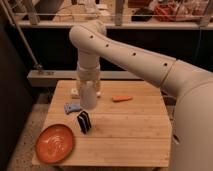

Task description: Place the ceramic cup over the eraser

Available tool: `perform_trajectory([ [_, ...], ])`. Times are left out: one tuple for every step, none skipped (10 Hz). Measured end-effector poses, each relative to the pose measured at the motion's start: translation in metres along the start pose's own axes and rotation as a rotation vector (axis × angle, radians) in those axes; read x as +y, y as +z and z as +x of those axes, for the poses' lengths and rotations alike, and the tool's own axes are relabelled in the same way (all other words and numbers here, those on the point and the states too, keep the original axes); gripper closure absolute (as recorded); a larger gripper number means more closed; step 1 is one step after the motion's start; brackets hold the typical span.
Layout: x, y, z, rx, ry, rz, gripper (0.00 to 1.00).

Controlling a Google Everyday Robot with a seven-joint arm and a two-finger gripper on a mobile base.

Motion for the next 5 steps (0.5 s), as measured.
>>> perform_trajectory([
  [-0.01,0.004,-0.001,-0.009,-0.016,-0.005,0.93],
  [-0.022,0.014,-0.002,-0.022,-0.035,-0.009,0.93],
  [-0.028,0.024,-0.003,-0.029,-0.044,-0.015,0.93],
  [-0.035,0.033,-0.006,-0.036,-0.056,-0.021,0.93],
  [-0.039,0.036,-0.009,-0.041,-0.063,-0.025,0.93],
])
